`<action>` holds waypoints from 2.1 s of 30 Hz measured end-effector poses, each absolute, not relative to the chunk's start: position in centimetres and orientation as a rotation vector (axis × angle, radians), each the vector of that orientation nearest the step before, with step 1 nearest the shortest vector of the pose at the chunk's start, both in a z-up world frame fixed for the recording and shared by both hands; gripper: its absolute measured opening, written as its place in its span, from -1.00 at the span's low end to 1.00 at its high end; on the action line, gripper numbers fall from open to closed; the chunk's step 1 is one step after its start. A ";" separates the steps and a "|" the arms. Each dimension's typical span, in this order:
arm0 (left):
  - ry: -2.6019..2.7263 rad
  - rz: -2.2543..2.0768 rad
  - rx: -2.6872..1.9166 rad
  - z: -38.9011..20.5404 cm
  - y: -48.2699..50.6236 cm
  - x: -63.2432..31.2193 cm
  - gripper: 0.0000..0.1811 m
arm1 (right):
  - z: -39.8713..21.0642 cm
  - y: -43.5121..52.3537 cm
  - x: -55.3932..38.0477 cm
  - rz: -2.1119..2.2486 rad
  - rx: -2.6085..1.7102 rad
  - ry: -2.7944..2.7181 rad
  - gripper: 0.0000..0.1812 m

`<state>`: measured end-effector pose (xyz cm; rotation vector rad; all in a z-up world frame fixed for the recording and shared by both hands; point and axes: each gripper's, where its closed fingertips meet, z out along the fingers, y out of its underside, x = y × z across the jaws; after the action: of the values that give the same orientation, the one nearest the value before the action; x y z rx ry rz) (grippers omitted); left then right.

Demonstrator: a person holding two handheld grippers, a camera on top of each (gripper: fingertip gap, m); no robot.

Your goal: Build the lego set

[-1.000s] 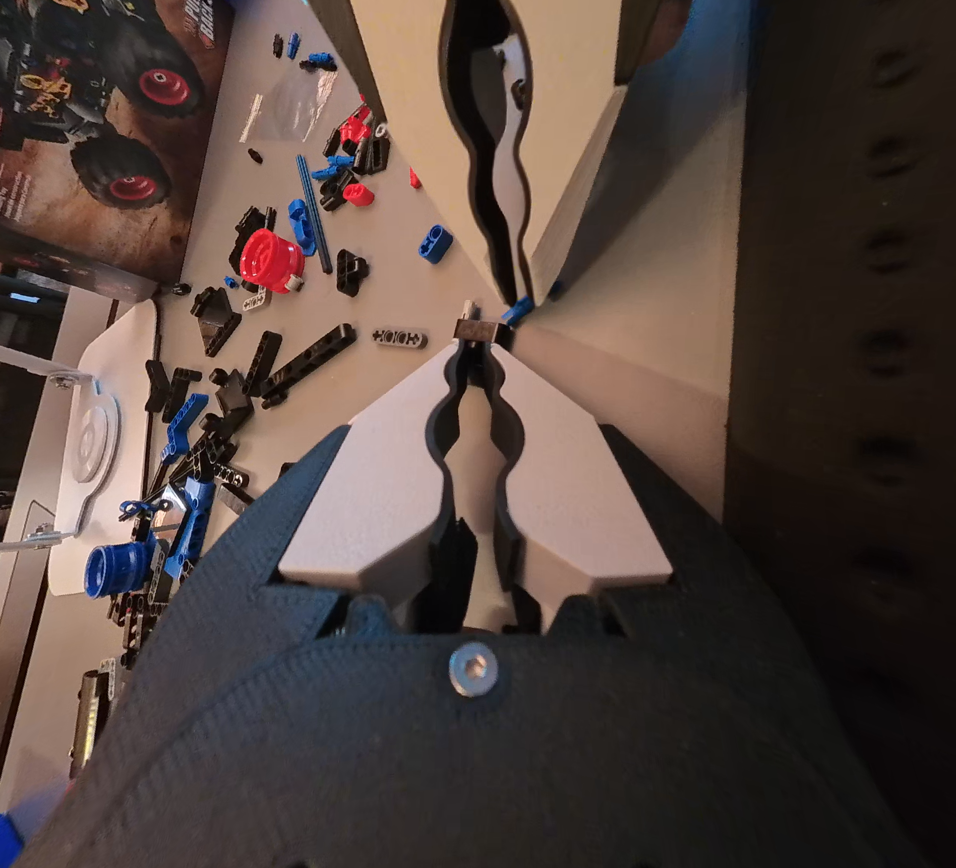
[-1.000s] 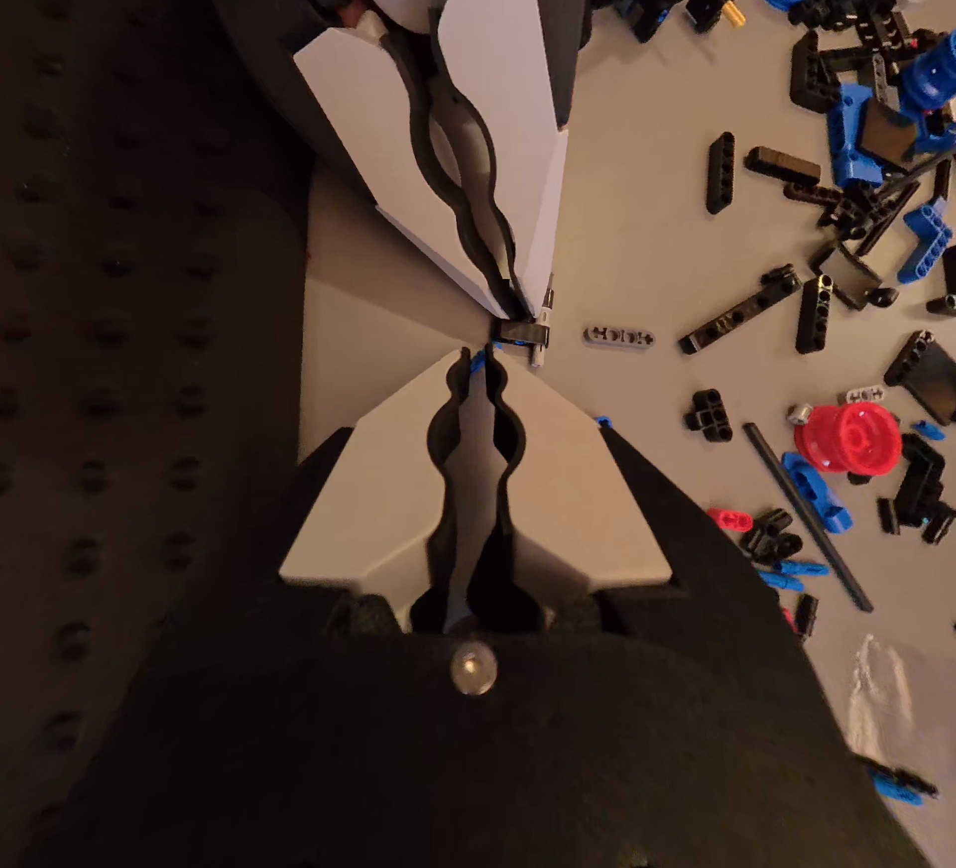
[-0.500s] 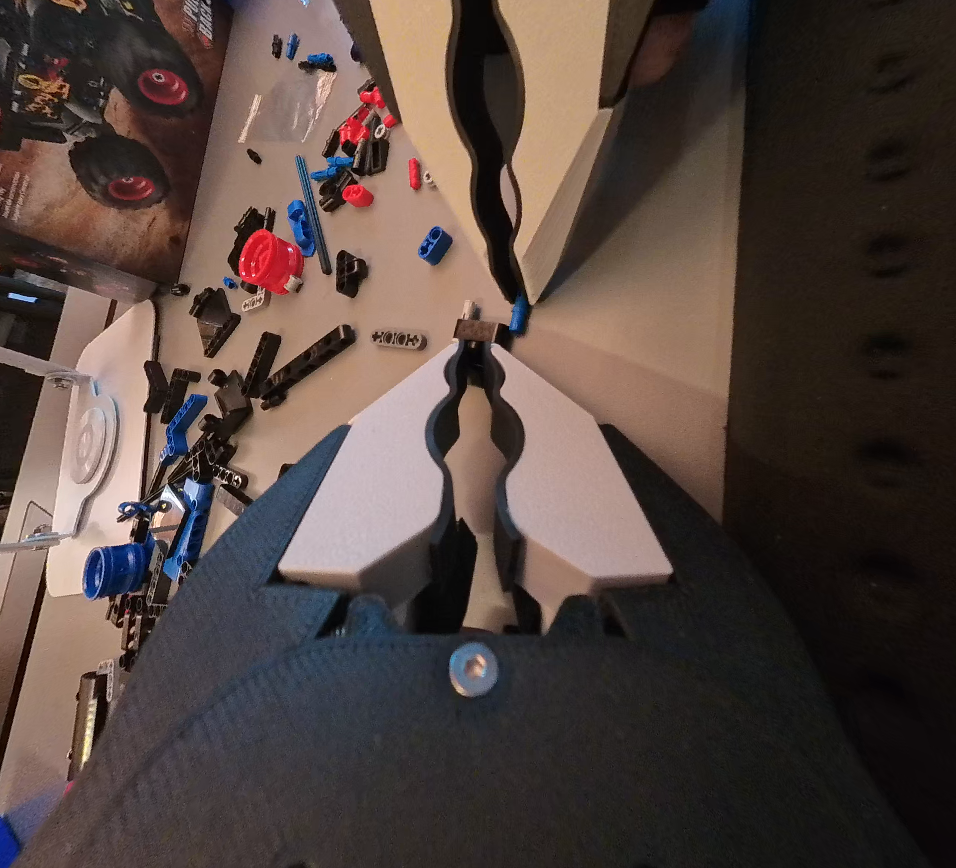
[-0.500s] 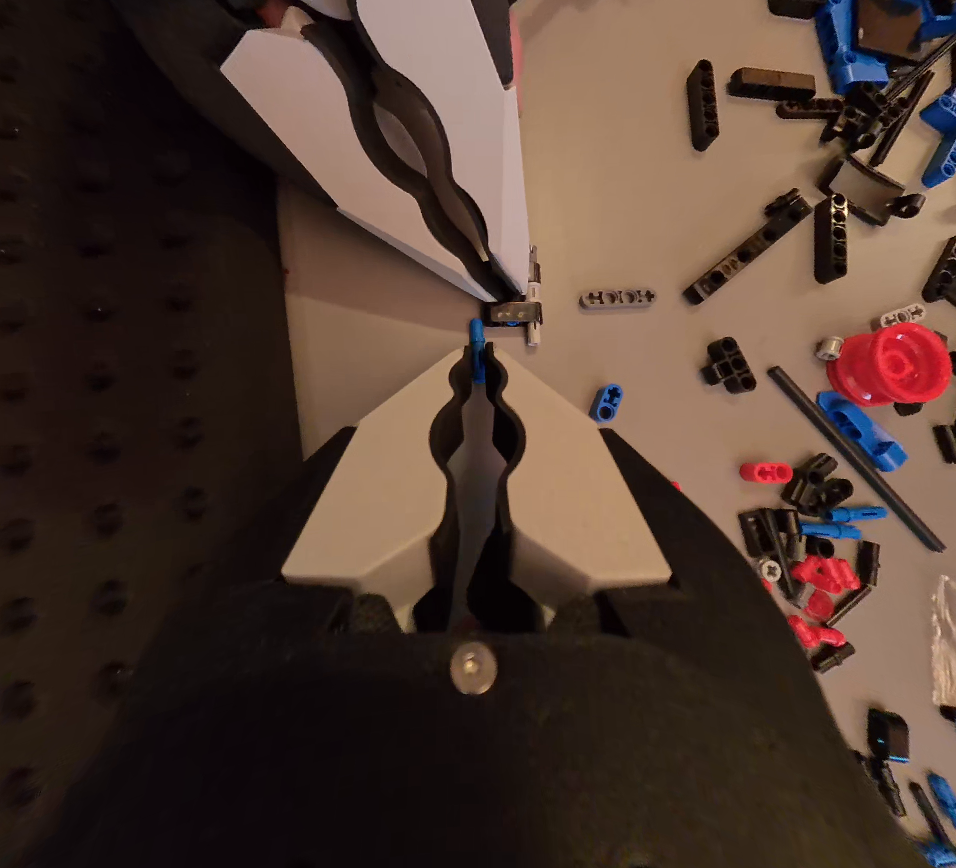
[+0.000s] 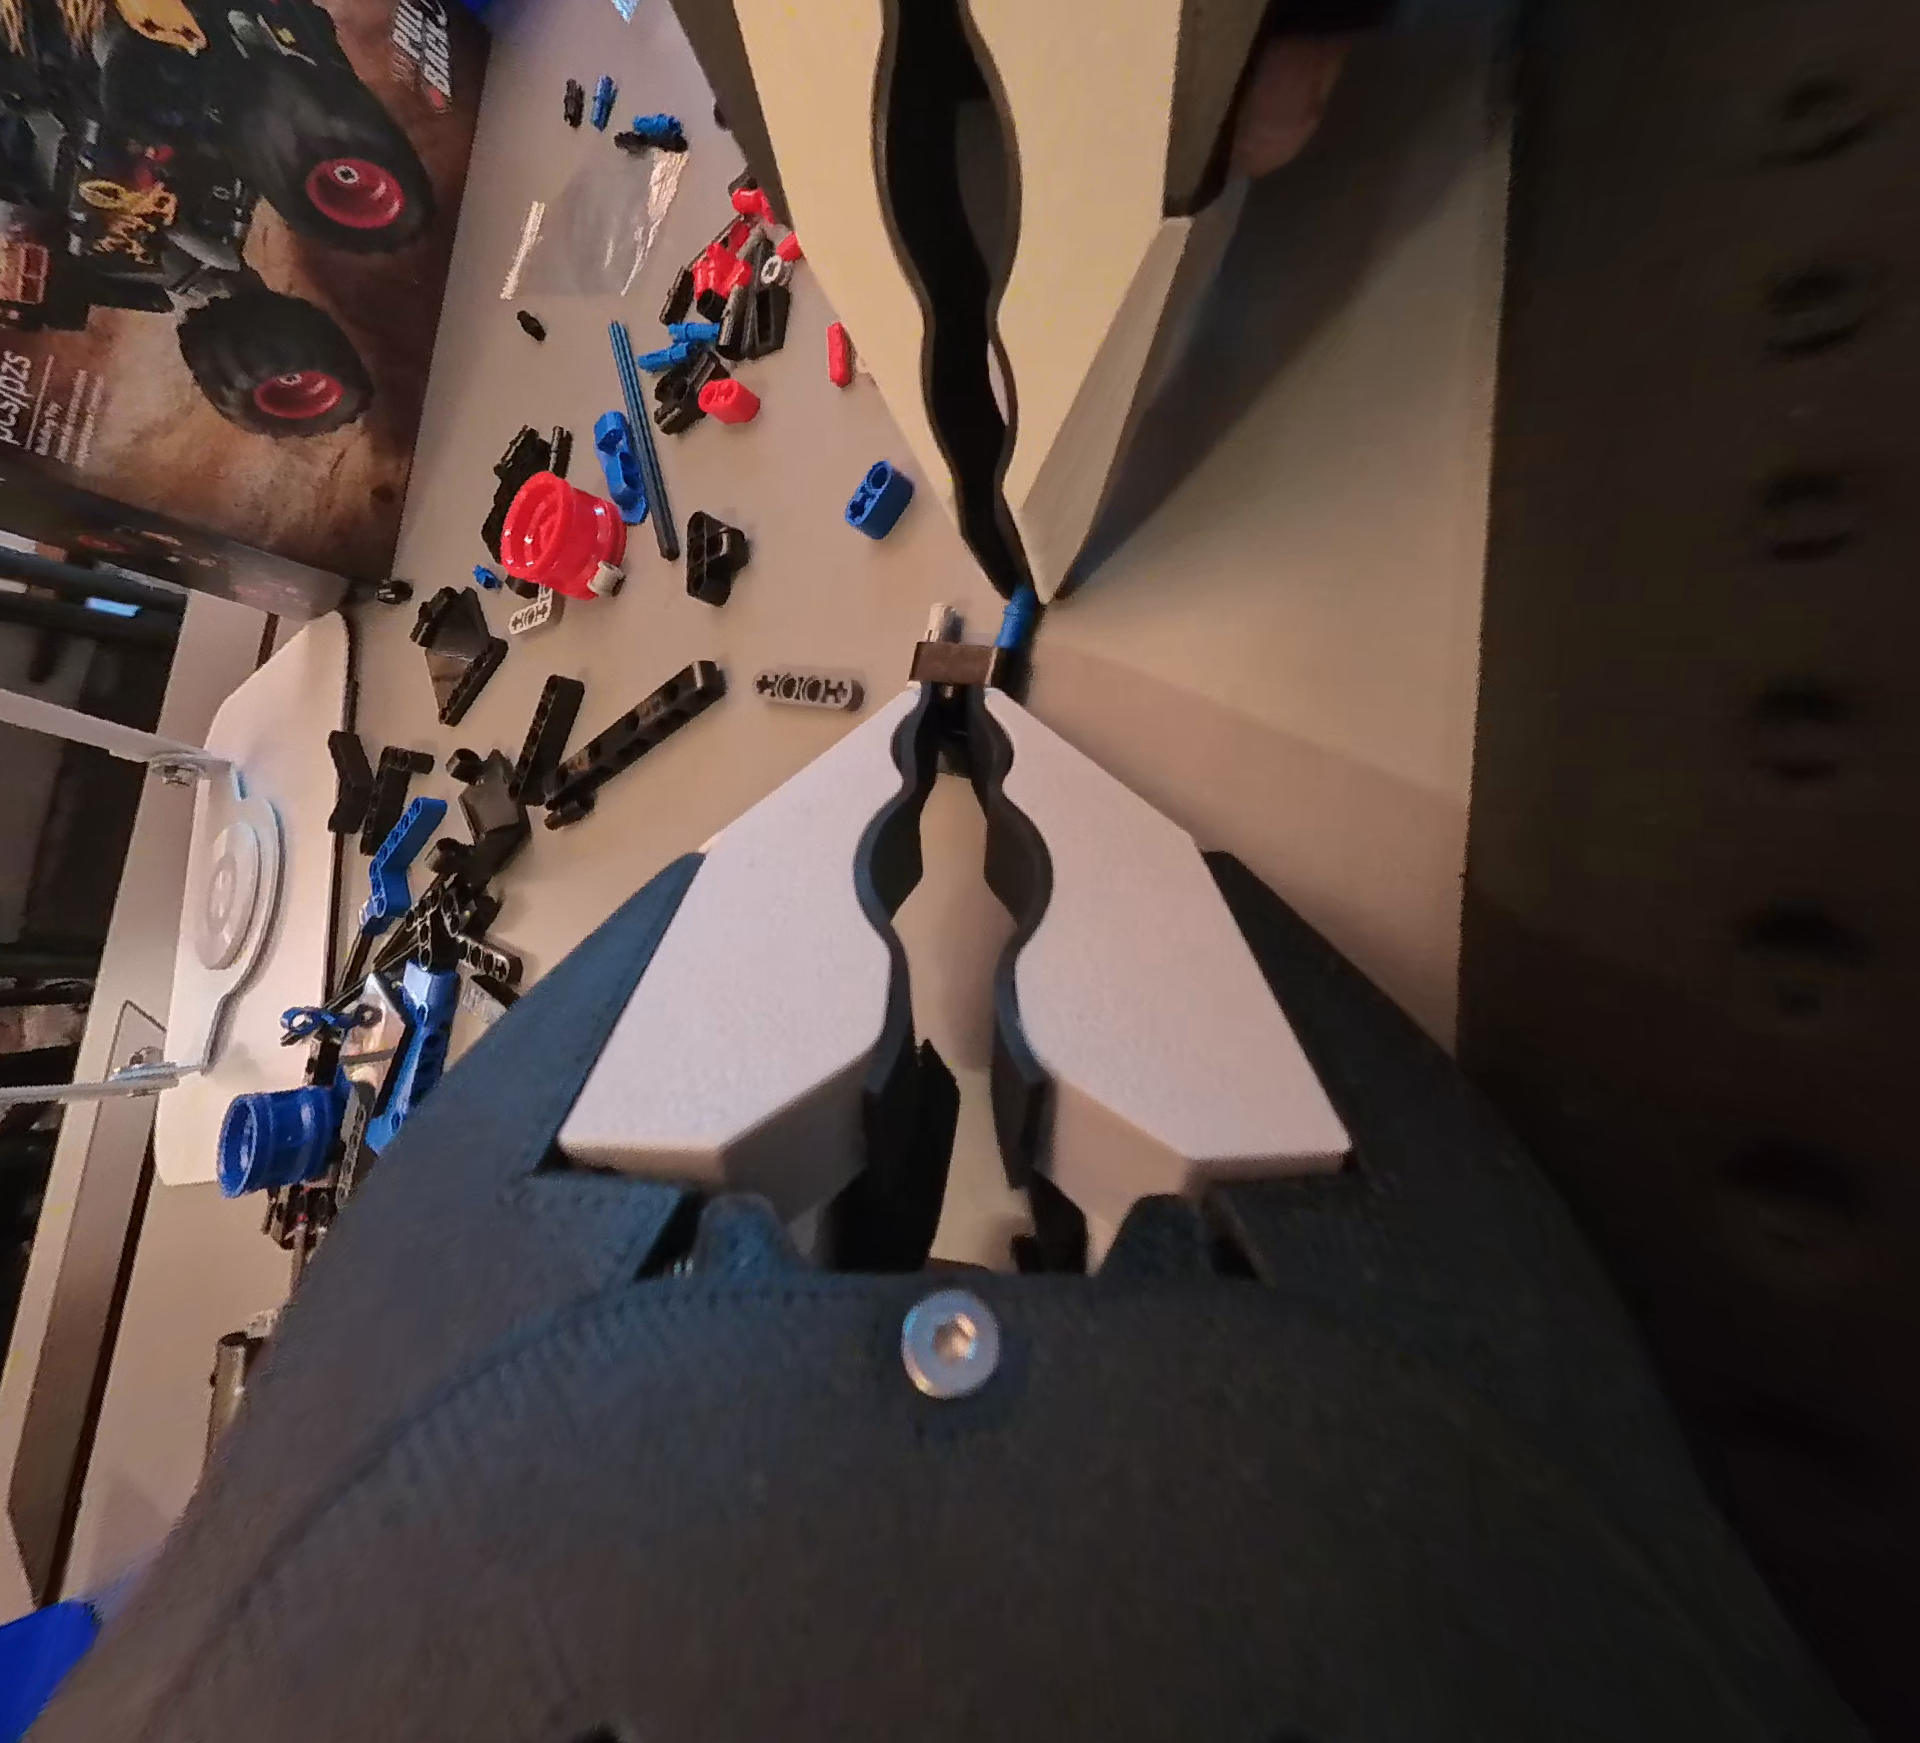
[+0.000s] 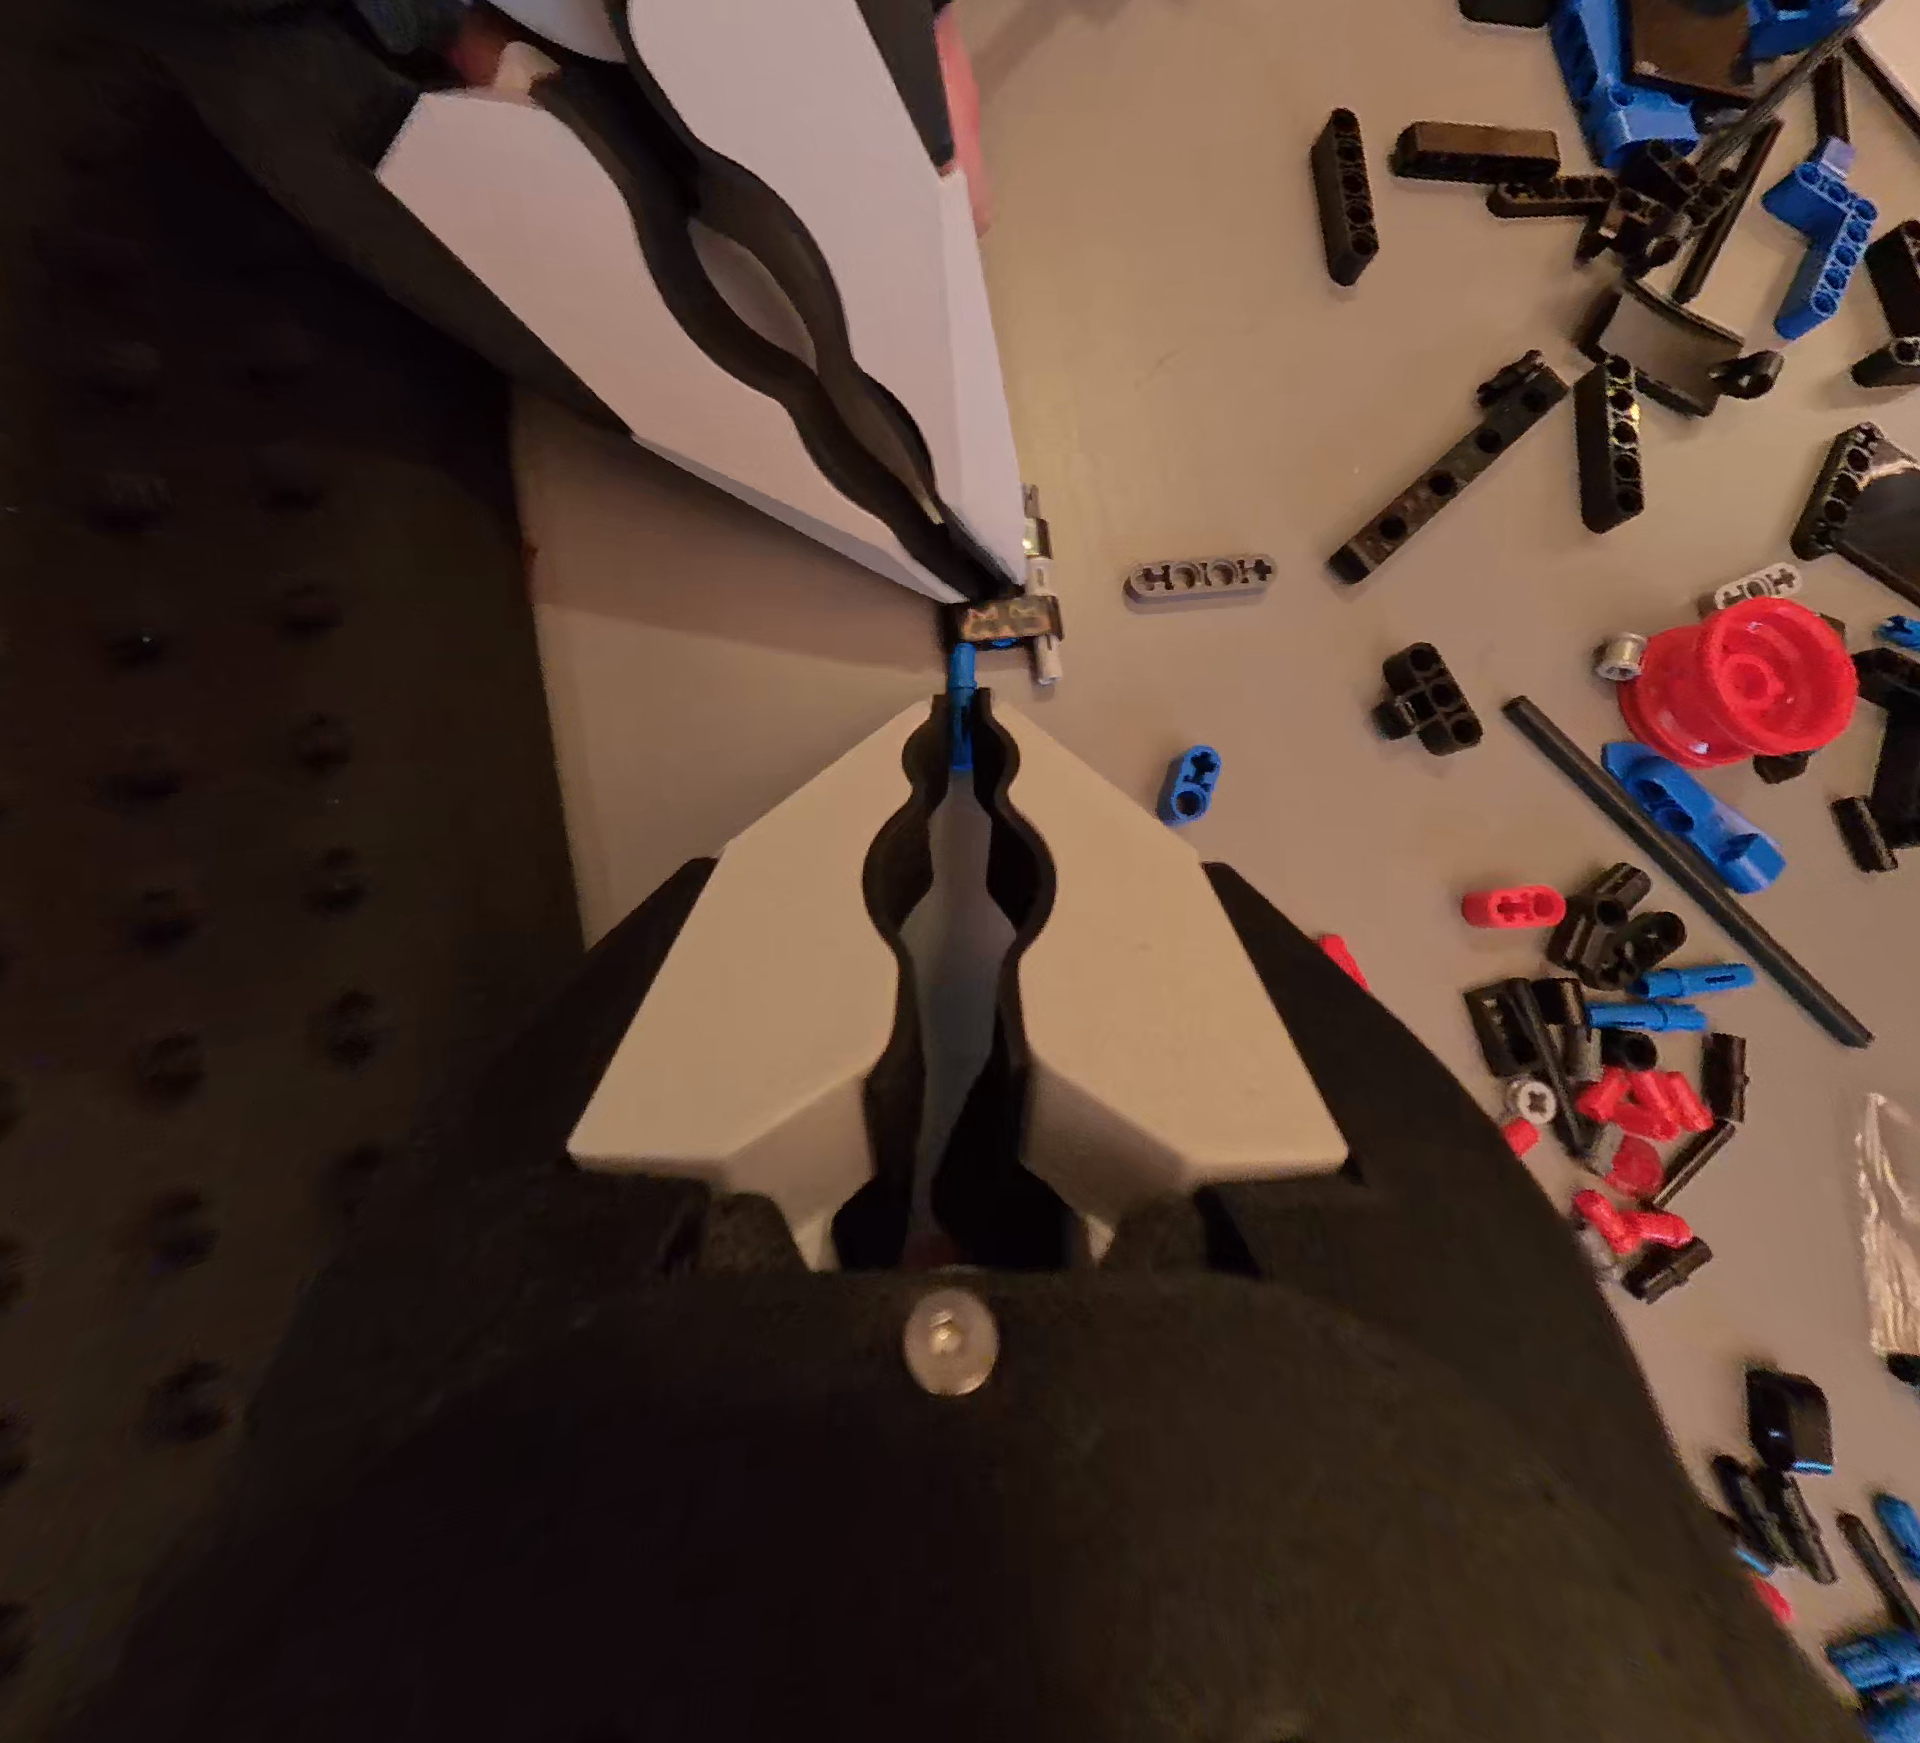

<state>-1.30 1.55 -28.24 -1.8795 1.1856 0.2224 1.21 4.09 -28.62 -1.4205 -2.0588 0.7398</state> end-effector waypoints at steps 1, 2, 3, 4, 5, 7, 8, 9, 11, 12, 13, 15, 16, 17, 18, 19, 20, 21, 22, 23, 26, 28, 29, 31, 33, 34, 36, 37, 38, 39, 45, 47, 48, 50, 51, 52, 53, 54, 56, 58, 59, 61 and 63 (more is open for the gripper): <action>1.186 0.228 -1.878 -28.2 1.5 -1.3 -0.97 | -28.6 4.1 1.2 0.733 -1.418 -2.051 -0.99; 1.186 0.229 -1.876 -28.2 1.5 -1.3 -0.97 | -28.6 4.1 1.2 0.727 -1.414 -2.047 -0.99; 1.185 0.225 -1.877 -28.2 1.5 -1.3 -0.97 | -28.6 4.1 1.2 0.724 -1.407 -2.046 -0.99; 1.182 0.221 -1.880 -28.3 1.5 -1.3 -0.97 | -28.6 4.1 1.2 0.722 -1.396 -2.049 -0.99; 1.182 0.224 -1.879 -28.3 1.5 -1.3 -0.97 | -28.6 4.1 1.2 0.722 -1.383 -2.056 -0.99; 1.183 0.231 -1.877 -28.3 1.5 -1.3 -0.98 | -28.6 4.1 1.1 0.716 -1.359 -2.073 -0.99; 1.181 0.235 -1.880 -28.3 1.6 -1.4 -0.97 | -28.6 4.1 1.1 0.710 -1.347 -2.079 -0.99; 1.182 0.240 -1.877 -28.3 1.6 -1.4 -0.98 | -28.6 4.1 1.1 0.702 -1.335 -2.083 -0.99; 1.186 0.251 -1.870 -28.3 1.6 -1.4 -0.98 | -28.6 4.1 1.1 0.697 -1.314 -2.090 -1.00; 1.184 0.245 -1.871 -28.3 1.6 -1.4 -0.98 | -28.6 4.1 1.1 0.700 -1.303 -2.097 -1.00; 1.183 0.242 -1.873 -28.3 1.6 -1.4 -0.98 | -28.6 4.1 1.1 0.699 -1.291 -2.107 -1.00; 1.185 0.249 -1.870 -28.3 1.7 -1.4 -0.98 | -28.6 4.1 1.0 0.688 -1.274 -2.127 -1.00; 1.184 0.251 -1.870 -28.3 1.7 -1.4 -0.98 | -28.6 4.2 1.0 0.683 -1.269 -2.134 -1.00; 1.185 0.258 -1.867 -28.3 1.7 -1.5 -0.98 | -28.6 4.2 0.9 0.674 -1.260 -2.142 -1.00; 1.185 0.263 -1.865 -28.3 1.8 -1.4 -0.98 | -28.6 4.2 0.9 0.667 -1.245 -2.150 -1.00; 1.187 0.267 -1.863 -28.3 1.8 -1.4 -0.99 | -28.6 4.2 0.9 0.668 -1.232 -2.159 -1.00; 1.187 0.267 -1.862 -28.3 1.8 -1.4 -0.99 | -28.6 4.2 0.9 0.674 -1.224 -2.166 -1.00; 1.186 0.263 -1.863 -28.3 1.8 -1.4 -0.99 | -28.6 4.2 0.9 0.674 -1.214 -2.175 -1.00; 1.184 0.260 -1.863 -28.4 1.9 -1.4 -0.99 | -28.6 4.2 0.9 0.668 -1.198 -2.184 -1.00; 1.185 0.261 -1.863 -28.4 1.9 -1.4 -0.99 | -28.6 4.2 0.8 0.669 -1.184 -2.194 -1.00; 1.182 0.252 -1.864 -28.4 2.0 -1.4 -0.99 | -28.7 4.3 0.8 0.697 -1.149 -2.232 -1.00; 1.183 0.257 -1.862 -28.4 2.1 -1.4 -0.99 | -28.7 4.3 0.7 0.709 -1.134 -2.248 -1.00; 1.183 0.259 -1.862 -28.4 2.1 -1.4 -0.99 | -28.7 4.4 0.7 0.710 -1.139 -2.242 -1.00; 1.183 0.260 -1.861 -28.3 2.2 -1.5 -0.99 | -28.7 4.4 0.6 0.725 -1.190 -2.218 -1.00; 1.181 0.261 -1.861 -28.3 2.5 -1.6 -0.99 | -28.7 4.5 0.6 0.721 -1.247 -2.173 -1.00; 1.179 0.263 -1.862 -28.3 2.6 -1.7 -0.99 | -28.7 4.5 0.6 0.704 -1.270 -2.152 -1.00; 1.179 0.269 -1.859 -28.3 2.8 -1.6 -0.99 | -28.6 4.3 0.5 0.666 -1.301 -2.121 -1.00; 1.177 0.267 -1.858 -28.4 2.9 -1.4 -0.99 | -28.6 4.2 0.3 0.651 -1.312 -2.107 -1.00; 1.181 0.275 -1.854 -28.4 3.0 -1.4 -0.99 | -28.6 4.2 0.3 0.629 -1.320 -2.101 -1.00; 1.178 0.274 -1.855 -28.4 3.2 -1.3 -0.99 | -28.6 4.2 0.3 0.620 -1.328 -2.098 -1.00; 1.183 0.270 -1.859 -28.4 3.9 -0.9 -0.99 | -28.6 4.4 0.2 0.636 -1.318 -2.088 -0.99; 1.168 0.203 -1.887 -28.3 4.0 -0.7 -0.90 | -28.5 4.3 0.6 0.636 -1.290 -2.110 -0.98; 1.158 0.179 -1.902 -28.2 3.9 -0.6 -0.85 | -28.5 4.1 0.7 0.641 -1.266 -2.130 -0.98; 1.132 0.141 -1.941 -28.0 4.1 -0.8 -0.75 | -28.4 4.3 1.0 0.637 -1.254 -2.155 -0.95; 1.107 0.090 -1.966 -27.9 4.2 -0.7 -0.71 | -28.4 4.6 1.3 0.621 -1.259 -2.159 -0.94; 1.099 0.045 -1.989 -28.0 4.2 -0.6 -0.71 | -28.2 4.8 1.6 0.613 -1.270 -2.158 -0.94; 1.097 0.008 -2.014 -28.2 4.1 -0.4 -0.71 | -28.0 5.0 1.8 0.612 -1.283 -2.151 -0.93; 1.097 -0.010 -2.027 -28.2 4.1 -0.3 -0.71 | -28.1 4.9 2.0 0.618 -1.295 -2.153 -0.92; 1.104 -0.005 -2.036 -28.3 4.1 -0.2 -0.74 | -28.6 4.5 2.2 0.603 -1.298 -2.176 -0.96; 1.096 -0.017 -2.053 -28.4 3.9 0.1 -0.81 | -28.7 4.5 1.9 0.594 -1.316 -2.148 -1.00; 1.092 -0.030 -2.060 -28.4 3.7 0.2 -0.79 | -28.7 4.8 1.6 0.585 -1.338 -2.125 -1.00; 1.072 -0.048 -2.084 -28.3 3.4 -0.2 -0.70 | -28.6 5.3 1.5 0.560 -1.348 -2.113 -1.00; 1.039 -0.106 -2.128 -28.3 2.8 -0.5 -0.65 | -28.0 5.9 1.7 0.556 -1.363 -2.084 -1.00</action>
<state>-0.55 2.83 -28.34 -2.1280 1.0387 -0.1058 1.70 5.88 -28.00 -1.3631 -2.0837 0.5556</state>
